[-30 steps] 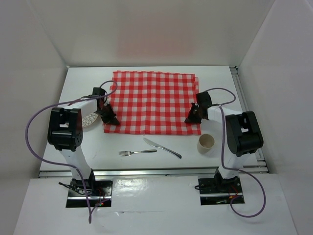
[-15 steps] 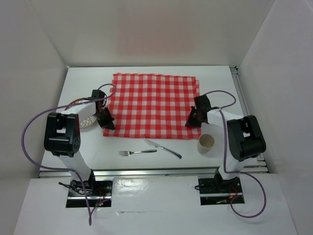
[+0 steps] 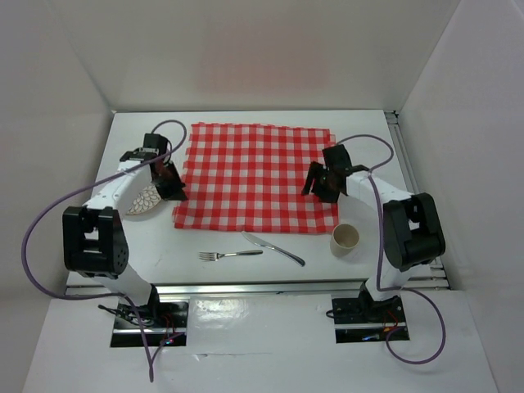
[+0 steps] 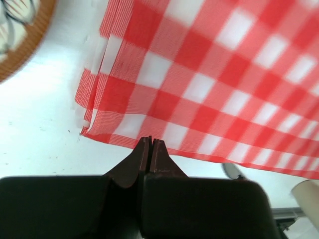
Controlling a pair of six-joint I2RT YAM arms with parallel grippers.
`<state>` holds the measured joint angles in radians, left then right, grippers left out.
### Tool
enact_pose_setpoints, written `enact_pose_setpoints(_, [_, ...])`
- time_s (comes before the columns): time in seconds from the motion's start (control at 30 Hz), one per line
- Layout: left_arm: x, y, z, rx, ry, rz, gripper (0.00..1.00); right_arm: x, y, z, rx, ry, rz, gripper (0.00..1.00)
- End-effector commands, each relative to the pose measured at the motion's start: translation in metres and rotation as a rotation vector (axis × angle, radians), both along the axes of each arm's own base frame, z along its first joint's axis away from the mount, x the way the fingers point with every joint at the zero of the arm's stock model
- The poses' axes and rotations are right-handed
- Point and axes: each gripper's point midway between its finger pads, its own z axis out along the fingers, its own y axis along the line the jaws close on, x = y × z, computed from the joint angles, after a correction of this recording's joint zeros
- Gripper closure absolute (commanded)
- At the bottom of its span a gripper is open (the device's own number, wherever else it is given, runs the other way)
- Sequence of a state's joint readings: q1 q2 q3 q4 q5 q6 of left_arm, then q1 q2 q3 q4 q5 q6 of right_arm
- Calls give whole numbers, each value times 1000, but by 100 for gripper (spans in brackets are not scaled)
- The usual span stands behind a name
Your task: Set the dinner table for one person
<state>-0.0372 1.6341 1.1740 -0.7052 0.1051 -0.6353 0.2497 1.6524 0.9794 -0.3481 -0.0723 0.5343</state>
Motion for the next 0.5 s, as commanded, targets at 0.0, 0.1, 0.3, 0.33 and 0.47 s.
enact_pose_setpoints(0.0, [23,13,62,55,-154,36,95,29,23,70,36,-171,82,27])
enact_pose_setpoints(0.1, [30,43,81,100,-200,117,53,42,42,111,51,-263,134,20])
enact_pose_setpoints(0.3, [8,117,77,88,-185,381,20,29,61,135,107,-300,197,15])
enact_pose_setpoints(0.33, [5,121,83,52,-218,411,16,21,62,126,104,-280,207,15])
enact_pose_setpoints(0.47, [-12,153,66,-11,-213,534,2,10,62,123,122,-282,221,14])
